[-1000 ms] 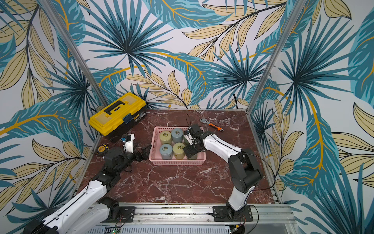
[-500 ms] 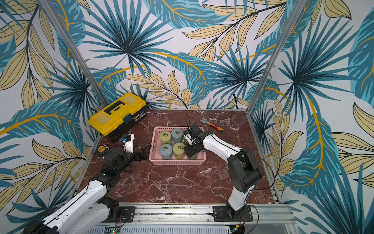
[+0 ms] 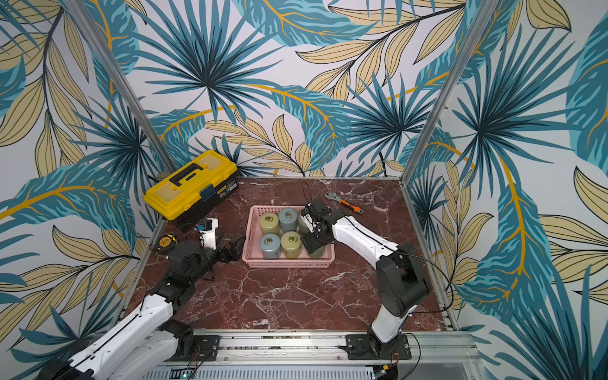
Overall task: Take the tea canister out of the basket
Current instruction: Pick up the tea canister from the basket.
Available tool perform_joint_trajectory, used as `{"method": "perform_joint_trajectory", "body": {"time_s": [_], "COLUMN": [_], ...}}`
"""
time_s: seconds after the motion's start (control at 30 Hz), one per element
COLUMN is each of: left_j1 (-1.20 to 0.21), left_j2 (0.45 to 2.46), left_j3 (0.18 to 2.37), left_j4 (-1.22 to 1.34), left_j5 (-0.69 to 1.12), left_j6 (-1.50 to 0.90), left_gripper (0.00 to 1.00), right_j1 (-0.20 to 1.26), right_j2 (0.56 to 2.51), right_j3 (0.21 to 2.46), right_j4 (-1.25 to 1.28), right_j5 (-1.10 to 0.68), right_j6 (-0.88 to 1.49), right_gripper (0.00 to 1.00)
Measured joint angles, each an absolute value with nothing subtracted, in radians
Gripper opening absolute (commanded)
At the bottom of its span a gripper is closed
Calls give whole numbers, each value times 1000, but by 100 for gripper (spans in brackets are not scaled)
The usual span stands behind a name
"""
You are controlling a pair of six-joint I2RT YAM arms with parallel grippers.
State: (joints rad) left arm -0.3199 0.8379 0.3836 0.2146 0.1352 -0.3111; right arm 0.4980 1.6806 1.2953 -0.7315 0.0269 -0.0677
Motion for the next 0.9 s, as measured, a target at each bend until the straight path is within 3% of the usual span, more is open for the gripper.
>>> {"method": "perform_joint_trajectory", "body": {"time_s": [0.9], "left_j1": [-320], "left_j2": [829], "left_j3": [369], "left_j4": [245], "left_j5": [154], "left_j6": [-325], "left_gripper": [100], "right_j1": [579], "right_j2": [1384], "right_j3": [1316], "right_j4": [-868], "right_j5": [52], "right_j6": [20], "right_gripper": [53]}}
